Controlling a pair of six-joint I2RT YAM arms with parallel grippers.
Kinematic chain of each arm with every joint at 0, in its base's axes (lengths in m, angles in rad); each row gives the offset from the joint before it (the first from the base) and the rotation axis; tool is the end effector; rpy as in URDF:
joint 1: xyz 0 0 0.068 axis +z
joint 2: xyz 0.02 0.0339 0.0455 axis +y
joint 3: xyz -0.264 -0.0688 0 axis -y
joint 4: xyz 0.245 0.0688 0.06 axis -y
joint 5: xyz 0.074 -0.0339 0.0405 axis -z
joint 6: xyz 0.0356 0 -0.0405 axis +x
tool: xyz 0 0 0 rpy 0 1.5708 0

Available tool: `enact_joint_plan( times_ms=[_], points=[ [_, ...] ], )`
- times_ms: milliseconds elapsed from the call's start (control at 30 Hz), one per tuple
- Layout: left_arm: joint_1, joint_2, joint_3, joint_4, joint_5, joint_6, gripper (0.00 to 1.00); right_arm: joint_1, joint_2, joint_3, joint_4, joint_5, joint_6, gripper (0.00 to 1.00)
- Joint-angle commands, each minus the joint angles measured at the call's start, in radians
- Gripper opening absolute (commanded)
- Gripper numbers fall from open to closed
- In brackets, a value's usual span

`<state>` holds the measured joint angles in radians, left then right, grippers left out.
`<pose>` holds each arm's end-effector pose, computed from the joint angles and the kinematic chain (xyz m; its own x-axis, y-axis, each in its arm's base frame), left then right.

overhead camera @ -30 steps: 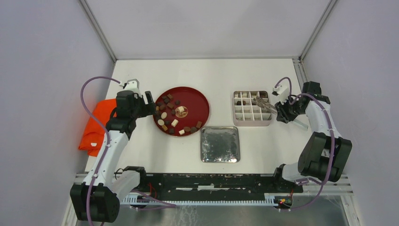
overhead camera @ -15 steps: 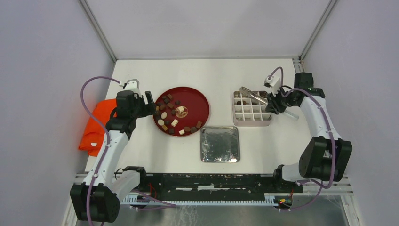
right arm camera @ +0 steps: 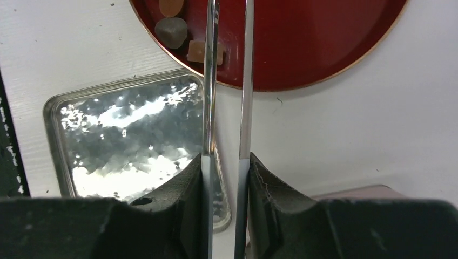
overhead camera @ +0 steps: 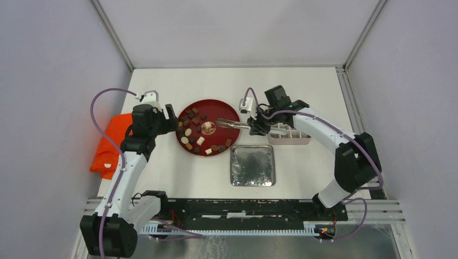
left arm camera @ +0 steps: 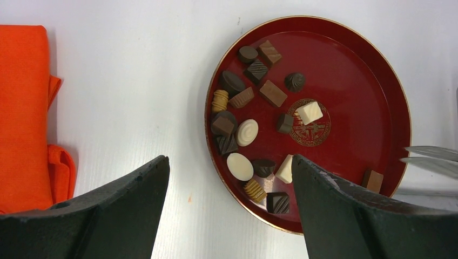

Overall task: Pack the chocolate
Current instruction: Place the fake chocolate in the packing box, then pick up the fake chocolate from the plate.

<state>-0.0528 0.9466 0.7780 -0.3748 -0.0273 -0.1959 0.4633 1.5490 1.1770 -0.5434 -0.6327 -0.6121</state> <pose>0.2109 -0.0102 0.2891 -0.5122 -0.1678 -0.8423 -0.0716 0.9857 -0.1528 0.2830 0.1649 0.2629 -0.1881 -0.6120 -0.7682 -0.9663 0.2550 0.0335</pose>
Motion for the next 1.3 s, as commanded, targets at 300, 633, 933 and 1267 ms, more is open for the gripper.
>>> enact_joint_plan(
  times_ms=[300,633,933,1267],
  points=[
    [0.002,-0.014,0.004,0.009,-0.026,0.037,0.88,0.167,0.276,0.244,-0.003,0.308,0.081,0.37],
    [0.002,-0.014,0.004,0.008,-0.025,0.039,0.88,0.179,0.361,0.307,-0.021,0.297,0.147,0.4],
    [0.001,-0.016,0.004,0.008,-0.024,0.039,0.88,0.183,0.396,0.341,-0.026,0.295,0.177,0.44],
    [0.002,-0.012,0.004,0.007,-0.025,0.039,0.88,0.201,0.428,0.365,-0.038,0.293,0.185,0.46]
  ],
)
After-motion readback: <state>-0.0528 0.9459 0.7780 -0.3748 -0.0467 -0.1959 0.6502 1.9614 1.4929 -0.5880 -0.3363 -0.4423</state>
